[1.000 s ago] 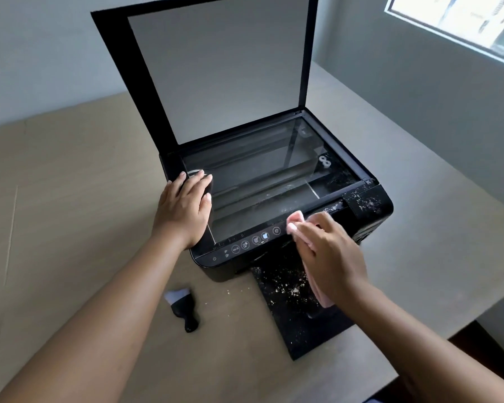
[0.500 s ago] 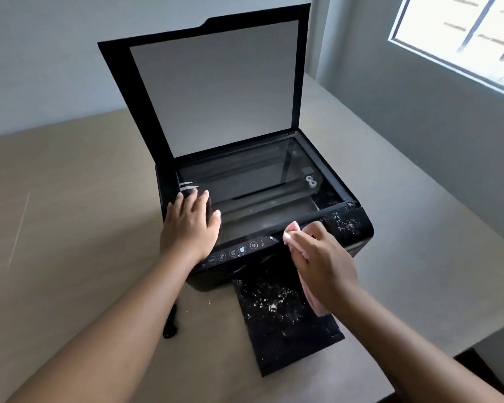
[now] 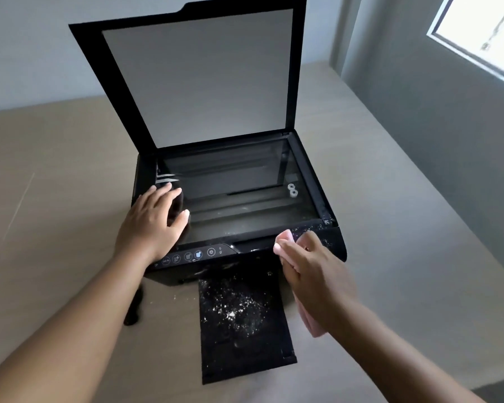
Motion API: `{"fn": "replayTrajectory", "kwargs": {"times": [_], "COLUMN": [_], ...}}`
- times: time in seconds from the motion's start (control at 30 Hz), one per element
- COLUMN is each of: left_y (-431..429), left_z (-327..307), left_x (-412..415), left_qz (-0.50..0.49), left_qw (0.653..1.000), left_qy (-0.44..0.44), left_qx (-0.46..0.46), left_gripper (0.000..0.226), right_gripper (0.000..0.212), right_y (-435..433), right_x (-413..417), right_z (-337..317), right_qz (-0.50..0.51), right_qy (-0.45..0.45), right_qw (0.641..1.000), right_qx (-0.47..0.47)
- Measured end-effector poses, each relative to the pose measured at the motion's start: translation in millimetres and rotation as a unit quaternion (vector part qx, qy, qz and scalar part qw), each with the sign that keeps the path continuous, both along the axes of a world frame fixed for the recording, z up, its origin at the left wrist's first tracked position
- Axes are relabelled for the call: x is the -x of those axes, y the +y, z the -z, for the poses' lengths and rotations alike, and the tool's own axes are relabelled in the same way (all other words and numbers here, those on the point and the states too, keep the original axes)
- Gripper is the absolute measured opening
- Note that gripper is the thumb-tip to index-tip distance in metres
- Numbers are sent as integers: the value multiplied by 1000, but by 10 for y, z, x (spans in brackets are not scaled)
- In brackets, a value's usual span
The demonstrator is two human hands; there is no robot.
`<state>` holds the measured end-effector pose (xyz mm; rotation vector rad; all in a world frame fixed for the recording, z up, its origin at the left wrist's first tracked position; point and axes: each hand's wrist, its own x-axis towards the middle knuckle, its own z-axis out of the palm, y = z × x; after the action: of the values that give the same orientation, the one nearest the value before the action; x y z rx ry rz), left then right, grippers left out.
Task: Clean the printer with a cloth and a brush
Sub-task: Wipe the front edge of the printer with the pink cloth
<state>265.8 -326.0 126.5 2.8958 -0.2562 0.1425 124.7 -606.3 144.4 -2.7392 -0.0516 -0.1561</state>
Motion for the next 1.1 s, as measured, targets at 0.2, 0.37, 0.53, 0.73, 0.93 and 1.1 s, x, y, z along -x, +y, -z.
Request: {"fn": "replayTrajectory", "kwargs": {"times": [0.2, 0.37, 0.53, 0.73, 0.93, 1.1], "left_y": [-23, -12, -9, 13, 26, 52], "left_z": [24, 37, 57, 73, 80, 90], "left_x": [-19, -27, -31, -23, -48, -47], "left_qz": [-2, 0, 3, 9, 19, 21], "left_qw": [1000, 1000, 1000, 1000, 1000, 1000], "left_qy": [-6, -12, -11, -3, -9, -7], "left_qx": [-4, -7, -1, 6, 8, 9], "left_gripper": [66, 64, 56, 58, 59, 60], "right_gripper": [18, 14, 10, 45, 30, 36], "right_y": [-101, -251, -157, -127, -218, -281], "right_x": [-144, -205, -258, -116, -143, -389], "right_z": [-43, -69, -78, 245, 86, 56], "right_qz": [-15, 20, 47, 36, 54, 46], "right_qy": [20, 57, -43, -38, -148, -74], "right_qw": [999, 989, 996, 988, 987, 996], "right_qx": [45, -134, -61, 143, -9, 29]}}
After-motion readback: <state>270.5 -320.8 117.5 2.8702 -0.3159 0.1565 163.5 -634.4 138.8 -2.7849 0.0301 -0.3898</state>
